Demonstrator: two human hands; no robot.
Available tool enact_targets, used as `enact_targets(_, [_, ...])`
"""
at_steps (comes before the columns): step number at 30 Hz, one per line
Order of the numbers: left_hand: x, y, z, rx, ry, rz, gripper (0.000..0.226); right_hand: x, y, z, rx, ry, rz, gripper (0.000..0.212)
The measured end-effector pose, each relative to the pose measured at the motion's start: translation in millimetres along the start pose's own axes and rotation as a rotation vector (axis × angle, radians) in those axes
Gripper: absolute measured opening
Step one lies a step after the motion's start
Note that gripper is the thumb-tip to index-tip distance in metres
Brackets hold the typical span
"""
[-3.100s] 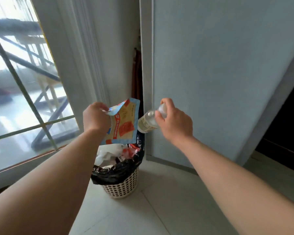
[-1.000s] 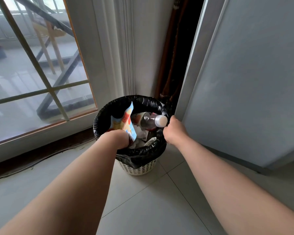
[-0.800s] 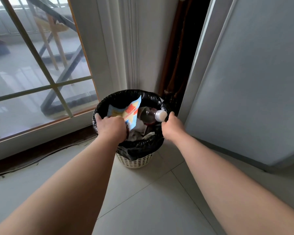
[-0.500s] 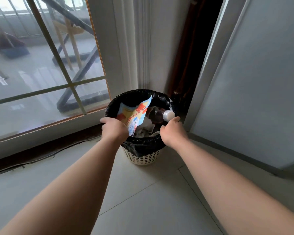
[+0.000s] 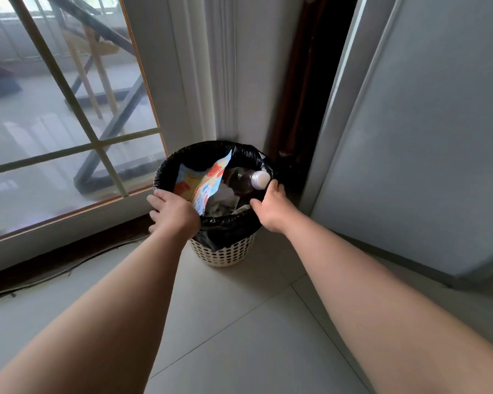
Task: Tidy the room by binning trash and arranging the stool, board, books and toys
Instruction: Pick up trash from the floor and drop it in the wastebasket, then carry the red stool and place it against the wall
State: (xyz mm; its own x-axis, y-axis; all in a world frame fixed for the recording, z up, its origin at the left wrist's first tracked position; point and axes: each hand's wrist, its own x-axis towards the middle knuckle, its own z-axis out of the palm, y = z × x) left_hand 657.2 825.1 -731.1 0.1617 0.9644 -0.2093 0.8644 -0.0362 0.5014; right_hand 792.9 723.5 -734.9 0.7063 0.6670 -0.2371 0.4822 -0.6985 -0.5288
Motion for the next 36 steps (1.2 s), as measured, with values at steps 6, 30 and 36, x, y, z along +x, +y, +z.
enact_targets(6, [-57, 42, 10, -0.012, 0.131, 0.293, 0.067, -37, 37, -34, -0.022, 0.211, -0.131, 0.069])
enact_targets(30, [-396, 307, 206, -0.571, -0.504, 0.792, 0.038, -190, 418, -295, -0.093, 0.853, -0.032, 0.043])
enact_targets(36, [-454, 346, 198, -0.558, -0.563, 0.756, 0.033, -230, 440, -345, -0.086, 0.874, 0.038, 0.041])
